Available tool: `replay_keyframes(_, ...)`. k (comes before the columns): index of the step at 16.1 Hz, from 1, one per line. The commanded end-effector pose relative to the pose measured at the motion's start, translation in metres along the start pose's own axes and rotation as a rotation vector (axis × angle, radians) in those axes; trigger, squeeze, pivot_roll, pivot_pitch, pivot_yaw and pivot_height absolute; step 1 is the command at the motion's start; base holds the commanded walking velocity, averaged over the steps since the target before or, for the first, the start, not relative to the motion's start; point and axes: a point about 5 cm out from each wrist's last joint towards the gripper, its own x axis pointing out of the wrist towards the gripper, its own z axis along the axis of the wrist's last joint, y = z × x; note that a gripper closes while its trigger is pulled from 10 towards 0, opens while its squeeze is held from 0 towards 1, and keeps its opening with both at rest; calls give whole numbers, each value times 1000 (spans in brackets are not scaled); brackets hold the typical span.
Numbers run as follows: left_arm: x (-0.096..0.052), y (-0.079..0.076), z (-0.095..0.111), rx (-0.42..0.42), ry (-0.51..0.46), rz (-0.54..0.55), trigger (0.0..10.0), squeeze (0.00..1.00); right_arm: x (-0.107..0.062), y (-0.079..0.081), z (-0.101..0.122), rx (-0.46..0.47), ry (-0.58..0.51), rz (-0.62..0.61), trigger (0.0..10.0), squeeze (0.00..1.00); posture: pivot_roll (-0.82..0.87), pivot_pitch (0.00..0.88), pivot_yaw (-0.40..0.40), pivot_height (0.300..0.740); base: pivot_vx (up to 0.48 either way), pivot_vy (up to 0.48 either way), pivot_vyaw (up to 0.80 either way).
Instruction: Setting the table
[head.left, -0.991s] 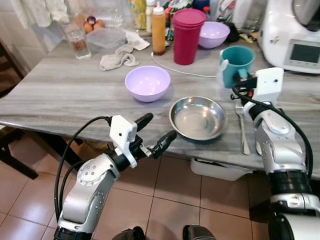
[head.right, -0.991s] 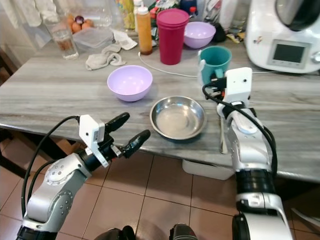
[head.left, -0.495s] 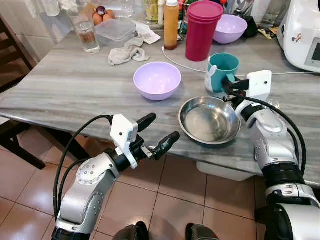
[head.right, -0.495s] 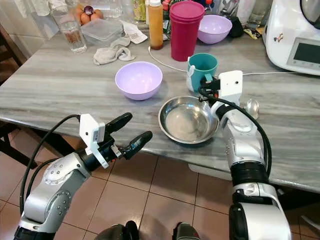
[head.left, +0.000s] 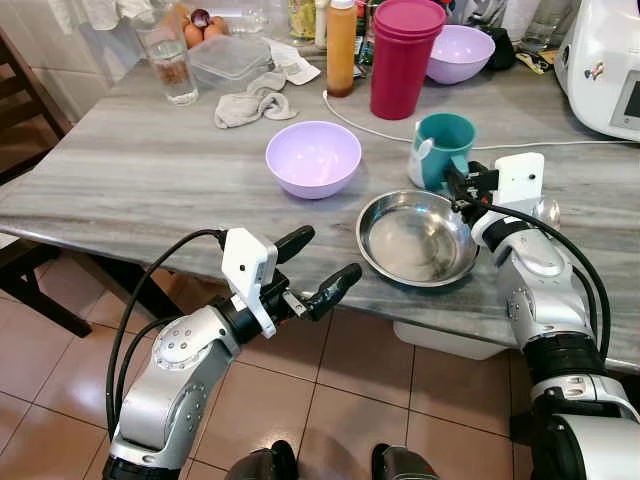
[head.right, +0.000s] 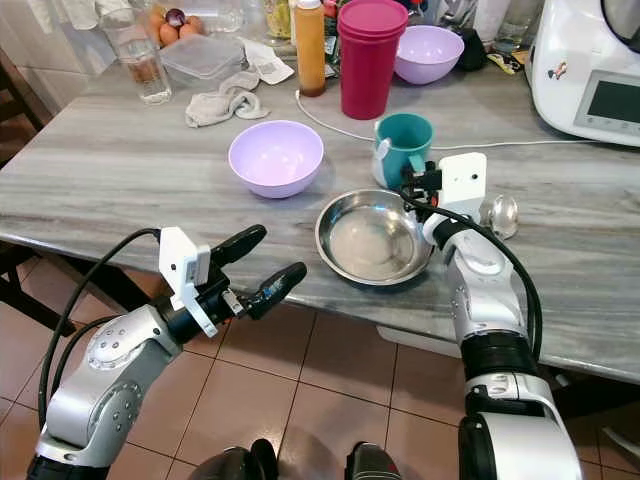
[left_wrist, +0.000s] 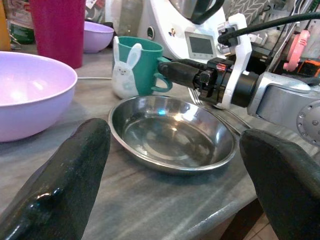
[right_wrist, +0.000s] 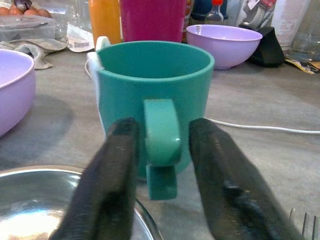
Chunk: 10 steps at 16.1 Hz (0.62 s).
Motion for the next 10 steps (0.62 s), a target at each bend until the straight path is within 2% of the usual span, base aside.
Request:
replay_keyframes(1, -1, 0, -1, -1, 6, -5, 10000, 0, -1, -1, -3, 7, 4, -5, 10000, 1000, -202, 210, 61, 740, 0, 0, 0)
replay_keyframes(3, 0, 0, 0, 1, 4, 0, 10000, 0, 0, -2, -1, 6, -4, -9, 10000, 1000, -199, 206, 60, 740, 0, 0, 0)
replay_keyframes(6, -1, 1, 0, 5, 2, 11, 10000, 0, 0, -3, 21, -3, -92, -25, 10000, 1000, -191, 196, 58, 740, 0, 0, 0)
replay_keyframes(7, -2, 3, 1, 8, -1, 19, 10000, 0, -2, -2, 38, -9, -152, -24, 10000, 1000, -190, 192, 58, 740, 0, 0, 0)
replay_keyframes(8, -2, 4, 1, 8, -2, 22, 10000, 0, -5, 2, 45, -14, -177, -10, 10000, 1000, -195, 189, 60, 740, 0, 0, 0)
replay_keyframes(10, -4, 5, 0, 10, 4, 17, 10000, 0, -15, 12, 50, -78, -204, 22, 10000, 1000, -206, 185, 63, 740, 0, 0, 0)
